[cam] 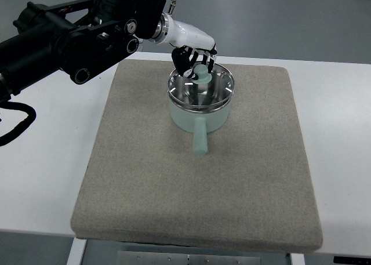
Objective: Place lid left of pot with left hand
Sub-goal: 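Lift the glass lid off the saucepan and carry it beside the pot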
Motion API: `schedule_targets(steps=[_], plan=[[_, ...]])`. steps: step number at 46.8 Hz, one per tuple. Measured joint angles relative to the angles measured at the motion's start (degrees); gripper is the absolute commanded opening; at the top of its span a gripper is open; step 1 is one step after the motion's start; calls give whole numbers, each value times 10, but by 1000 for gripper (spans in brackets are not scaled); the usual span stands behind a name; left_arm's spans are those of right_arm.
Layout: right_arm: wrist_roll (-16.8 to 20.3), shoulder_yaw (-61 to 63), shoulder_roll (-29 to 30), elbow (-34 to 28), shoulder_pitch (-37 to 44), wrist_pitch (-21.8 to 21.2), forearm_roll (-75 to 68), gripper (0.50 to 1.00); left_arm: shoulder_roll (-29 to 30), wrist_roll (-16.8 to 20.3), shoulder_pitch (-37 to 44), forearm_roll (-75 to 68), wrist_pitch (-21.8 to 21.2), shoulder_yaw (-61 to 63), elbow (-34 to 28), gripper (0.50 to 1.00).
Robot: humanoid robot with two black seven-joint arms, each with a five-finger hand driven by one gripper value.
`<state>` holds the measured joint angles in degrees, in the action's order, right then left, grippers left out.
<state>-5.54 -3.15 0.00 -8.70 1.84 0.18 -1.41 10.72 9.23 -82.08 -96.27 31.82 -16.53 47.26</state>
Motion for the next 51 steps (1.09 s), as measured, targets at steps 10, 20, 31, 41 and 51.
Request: schedule_targets(steps=[10,20,31,41,51], plan=[[0,0,0,0,0,0,0,924,1,0,-10,0,0,0,1,500],[0,0,0,0,0,0,0,924,1,0,-22,0,0,0,1,500],[0,0,0,0,0,0,0,924,26,1,-33,1,1,-1,1,500],[0,0,0,0,0,0,0,924,104,1,-28,3,0,-4,22,500],[0,0,0,0,0,0,0,924,176,14,-2,3,-4,-7,44,500]])
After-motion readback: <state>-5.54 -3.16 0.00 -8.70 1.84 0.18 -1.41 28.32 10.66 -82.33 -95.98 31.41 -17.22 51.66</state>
